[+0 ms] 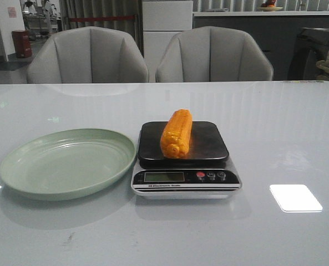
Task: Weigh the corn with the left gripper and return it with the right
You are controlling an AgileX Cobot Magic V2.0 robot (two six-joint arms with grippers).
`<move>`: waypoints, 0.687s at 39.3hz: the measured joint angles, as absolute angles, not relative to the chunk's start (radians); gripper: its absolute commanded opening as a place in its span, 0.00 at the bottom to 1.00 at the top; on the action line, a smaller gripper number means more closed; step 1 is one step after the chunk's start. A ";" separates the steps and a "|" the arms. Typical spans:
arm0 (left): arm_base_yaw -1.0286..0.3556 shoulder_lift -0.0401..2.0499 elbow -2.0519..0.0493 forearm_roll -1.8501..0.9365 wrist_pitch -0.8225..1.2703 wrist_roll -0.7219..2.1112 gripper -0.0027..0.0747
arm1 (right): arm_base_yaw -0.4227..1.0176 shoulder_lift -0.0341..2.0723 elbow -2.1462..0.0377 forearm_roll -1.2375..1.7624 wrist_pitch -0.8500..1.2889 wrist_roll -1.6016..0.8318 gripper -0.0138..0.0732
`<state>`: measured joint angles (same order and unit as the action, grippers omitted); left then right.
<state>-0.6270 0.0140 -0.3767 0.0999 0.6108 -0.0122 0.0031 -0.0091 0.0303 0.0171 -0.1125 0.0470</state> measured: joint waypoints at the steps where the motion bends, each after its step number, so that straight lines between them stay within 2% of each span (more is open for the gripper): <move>1: -0.627 0.014 -0.377 0.100 0.606 -0.012 0.18 | 0.003 -0.009 0.030 0.017 -0.127 0.047 0.35; 8: -0.627 0.014 -0.377 0.101 0.586 -0.012 0.18 | 0.003 0.041 -0.061 0.017 -0.080 0.049 0.35; 18: -0.627 0.014 -0.377 0.101 0.580 -0.012 0.18 | 0.003 0.297 -0.285 0.021 0.128 0.118 0.35; 27: -0.627 0.014 -0.377 0.101 0.580 -0.012 0.18 | 0.003 0.381 -0.324 0.033 0.245 0.153 0.35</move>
